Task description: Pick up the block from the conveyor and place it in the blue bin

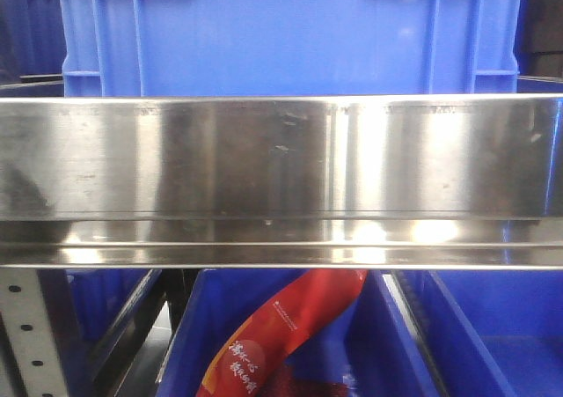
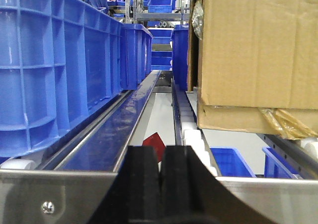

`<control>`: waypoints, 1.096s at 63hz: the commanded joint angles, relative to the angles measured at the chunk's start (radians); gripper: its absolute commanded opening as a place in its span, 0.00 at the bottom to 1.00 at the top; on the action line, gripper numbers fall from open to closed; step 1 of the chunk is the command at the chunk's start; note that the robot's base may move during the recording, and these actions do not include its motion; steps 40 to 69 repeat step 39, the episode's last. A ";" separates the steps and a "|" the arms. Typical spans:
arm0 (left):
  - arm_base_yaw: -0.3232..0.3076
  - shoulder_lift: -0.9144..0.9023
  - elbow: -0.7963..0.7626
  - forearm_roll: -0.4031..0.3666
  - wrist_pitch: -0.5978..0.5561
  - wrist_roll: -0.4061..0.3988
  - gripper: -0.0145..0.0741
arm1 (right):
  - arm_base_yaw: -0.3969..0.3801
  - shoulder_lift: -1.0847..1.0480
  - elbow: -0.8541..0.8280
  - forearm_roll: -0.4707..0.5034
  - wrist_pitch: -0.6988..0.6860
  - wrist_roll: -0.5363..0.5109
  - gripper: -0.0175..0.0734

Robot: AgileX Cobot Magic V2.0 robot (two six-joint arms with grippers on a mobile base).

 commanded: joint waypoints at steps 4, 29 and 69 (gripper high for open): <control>-0.005 -0.005 -0.003 -0.006 -0.018 0.004 0.04 | -0.007 -0.003 -0.001 -0.010 -0.024 -0.001 0.01; -0.005 -0.005 -0.003 -0.006 -0.018 0.004 0.04 | -0.007 -0.003 -0.001 -0.010 -0.024 -0.001 0.01; -0.005 -0.005 -0.003 -0.006 -0.018 0.004 0.04 | -0.007 -0.003 -0.001 -0.010 -0.024 -0.001 0.01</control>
